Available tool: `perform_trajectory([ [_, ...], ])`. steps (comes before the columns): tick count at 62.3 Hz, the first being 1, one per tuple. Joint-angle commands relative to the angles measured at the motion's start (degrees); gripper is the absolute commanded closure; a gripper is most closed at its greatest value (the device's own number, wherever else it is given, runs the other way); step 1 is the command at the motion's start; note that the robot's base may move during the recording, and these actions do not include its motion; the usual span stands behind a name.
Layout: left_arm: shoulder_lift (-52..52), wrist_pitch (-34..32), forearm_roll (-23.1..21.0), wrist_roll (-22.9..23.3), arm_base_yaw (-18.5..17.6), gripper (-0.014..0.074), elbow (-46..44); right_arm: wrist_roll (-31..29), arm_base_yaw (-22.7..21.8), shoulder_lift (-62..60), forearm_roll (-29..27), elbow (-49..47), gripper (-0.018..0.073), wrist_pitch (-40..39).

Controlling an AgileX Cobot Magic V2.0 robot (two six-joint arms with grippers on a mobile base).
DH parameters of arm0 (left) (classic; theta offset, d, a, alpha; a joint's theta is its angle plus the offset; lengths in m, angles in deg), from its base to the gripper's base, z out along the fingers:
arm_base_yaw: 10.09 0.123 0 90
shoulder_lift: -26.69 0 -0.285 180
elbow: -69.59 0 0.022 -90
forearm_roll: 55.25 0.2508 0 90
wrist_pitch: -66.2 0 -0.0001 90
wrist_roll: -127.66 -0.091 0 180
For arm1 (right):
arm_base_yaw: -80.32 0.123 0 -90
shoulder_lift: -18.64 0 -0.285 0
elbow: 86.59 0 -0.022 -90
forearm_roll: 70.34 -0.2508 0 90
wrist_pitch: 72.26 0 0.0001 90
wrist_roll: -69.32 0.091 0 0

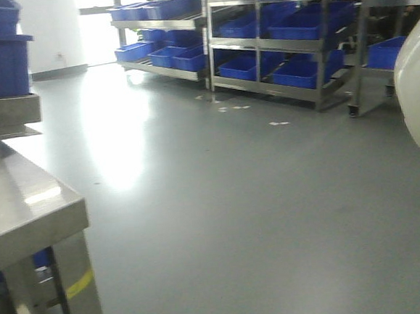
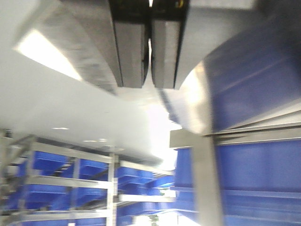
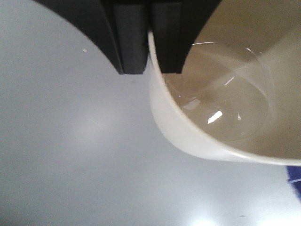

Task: Move white bin to right shelf second layer
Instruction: 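Drive the base away from the table carrying the bin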

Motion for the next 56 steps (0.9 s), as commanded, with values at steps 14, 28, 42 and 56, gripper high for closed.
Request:
perform_trajectory([
  [14, 0.8, -4.8, -0.3, 0.1, -0.2, 0.0512, 2.1, 0.0, -0.3, 0.1, -0.1, -1.8, 0.0532, -5.5],
  [28, 0.8, -4.8, -0.3, 0.1, -0.2, 0.0512, 2.1, 0.0, -0.3, 0.1, -0.1, -1.8, 0.0532, -5.5],
  [42, 0.8, -4.8, -0.3, 0.1, -0.2, 0.0512, 2.1, 0.0, -0.3, 0.1, -0.1, -1.8, 0.0532, -5.5],
  [56, 0.8, -4.8, -0.3, 0.1, -0.2, 0.0512, 2.1, 0.0, -0.2, 0.1, -0.1, -1.8, 0.0532, -5.5],
])
